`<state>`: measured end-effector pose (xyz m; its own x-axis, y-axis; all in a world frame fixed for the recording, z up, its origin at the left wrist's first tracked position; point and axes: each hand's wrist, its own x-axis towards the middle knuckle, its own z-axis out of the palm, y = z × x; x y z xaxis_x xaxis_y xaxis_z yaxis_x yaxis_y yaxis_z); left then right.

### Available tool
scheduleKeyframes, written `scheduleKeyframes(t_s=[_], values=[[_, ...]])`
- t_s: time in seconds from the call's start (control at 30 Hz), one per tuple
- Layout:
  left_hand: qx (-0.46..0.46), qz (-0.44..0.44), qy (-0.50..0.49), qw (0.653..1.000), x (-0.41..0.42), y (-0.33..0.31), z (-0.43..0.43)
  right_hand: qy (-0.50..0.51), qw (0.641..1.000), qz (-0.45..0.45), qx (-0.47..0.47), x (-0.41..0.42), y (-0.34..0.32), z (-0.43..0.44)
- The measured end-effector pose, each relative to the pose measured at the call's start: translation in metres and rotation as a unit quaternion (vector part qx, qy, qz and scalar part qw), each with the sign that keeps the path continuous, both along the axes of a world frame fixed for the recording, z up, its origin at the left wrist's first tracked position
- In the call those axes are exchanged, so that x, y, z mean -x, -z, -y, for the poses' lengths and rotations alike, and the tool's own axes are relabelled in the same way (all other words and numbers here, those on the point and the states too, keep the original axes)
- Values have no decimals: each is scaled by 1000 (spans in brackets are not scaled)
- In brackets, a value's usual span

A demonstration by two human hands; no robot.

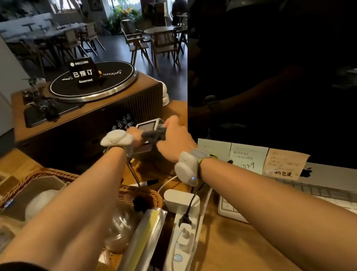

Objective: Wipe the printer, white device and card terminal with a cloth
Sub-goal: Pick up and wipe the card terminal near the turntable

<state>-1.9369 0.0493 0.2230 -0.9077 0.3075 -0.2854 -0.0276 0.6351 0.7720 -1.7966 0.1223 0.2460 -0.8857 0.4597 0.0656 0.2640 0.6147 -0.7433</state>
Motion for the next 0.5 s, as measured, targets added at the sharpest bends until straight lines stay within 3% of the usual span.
scheduleKeyframes(t_s=[0.13, 0.27, 0.5], values=[[-98, 68, 39, 992, 2, -24, 19, 75, 991, -107, -21, 24, -19, 7], [-168, 111, 79, 976, 3, -33, 28, -14, 999, -43, 15, 50, -4, 11], [-161, 118, 113, 973, 10, -25, 38, 65, 991, -117, 28, 82, 1, 10]])
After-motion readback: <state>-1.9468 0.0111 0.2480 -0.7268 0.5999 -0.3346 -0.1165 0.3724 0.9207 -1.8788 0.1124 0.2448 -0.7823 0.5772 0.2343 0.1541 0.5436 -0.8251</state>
